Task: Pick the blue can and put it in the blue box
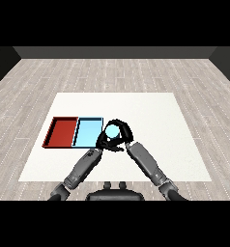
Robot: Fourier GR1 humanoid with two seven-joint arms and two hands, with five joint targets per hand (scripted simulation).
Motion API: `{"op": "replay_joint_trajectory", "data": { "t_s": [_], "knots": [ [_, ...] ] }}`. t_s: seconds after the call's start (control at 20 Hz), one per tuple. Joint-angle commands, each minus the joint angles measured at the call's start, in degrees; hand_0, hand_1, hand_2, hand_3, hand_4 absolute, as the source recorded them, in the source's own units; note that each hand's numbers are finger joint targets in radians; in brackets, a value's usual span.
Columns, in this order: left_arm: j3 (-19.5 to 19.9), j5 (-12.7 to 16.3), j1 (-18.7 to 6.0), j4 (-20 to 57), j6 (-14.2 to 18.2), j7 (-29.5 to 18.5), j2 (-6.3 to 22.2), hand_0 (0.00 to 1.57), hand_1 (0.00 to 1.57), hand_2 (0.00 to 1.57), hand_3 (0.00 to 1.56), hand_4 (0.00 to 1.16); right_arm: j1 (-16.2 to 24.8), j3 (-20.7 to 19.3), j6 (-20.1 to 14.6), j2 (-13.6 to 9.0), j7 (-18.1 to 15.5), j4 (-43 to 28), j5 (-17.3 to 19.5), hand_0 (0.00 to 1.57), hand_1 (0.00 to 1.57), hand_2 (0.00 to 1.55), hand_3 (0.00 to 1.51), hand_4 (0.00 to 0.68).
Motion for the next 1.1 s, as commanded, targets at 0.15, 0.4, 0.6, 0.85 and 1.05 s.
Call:
{"op": "replay_joint_trajectory", "data": {
  "t_s": [0.15, 0.4, 0.6, 0.85, 1.05],
  "knots": [
    [2.57, -2.83, 1.54, 3.16, -3.21, -5.98, 0.11, 0.0, 0.0, 0.0, 0.0, 0.17, -1.57, 5.15, -1.84, 0.01, -0.36, 1.57, -1.86, 1.32, 1.32, 1.43, 1.4, 0.617],
    [-5.05, -11.76, 0.28, -3.45, 11.54, 4.98, -0.08, 0.45, 0.45, 0.56, 0.41, 0.28, -2.54, 8.93, -5.69, 0.0, 0.53, 0.62, -2.73, 1.45, 1.45, 1.46, 1.39, 0.595],
    [-7.28, -17.0, -5.55, 3.93, 14.17, 6.43, 1.19, 0.45, 0.45, 0.6, 0.0, 0.19, -4.49, 9.59, -4.6, -0.03, -1.89, 2.8, -5.26, 1.46, 1.46, 1.47, 1.4, 0.596],
    [-2.53, -4.63, -1.67, 0.87, 14.03, -1.02, 0.03, 0.45, 0.45, 0.65, 0.35, 0.72, -4.28, 13.19, -6.74, -0.05, -3.39, 1.98, -7.85, 1.45, 1.45, 1.45, 1.4, 0.598],
    [-8.79, -5.88, -0.16, -0.99, 20.38, 1.89, 0.01, 0.81, 0.81, 0.85, 0.72, 0.69, -1.07, 6.68, -0.77, -0.95, -3.35, 0.52, -4.9, 1.44, 1.44, 1.45, 1.39, 0.602]
  ]
}}
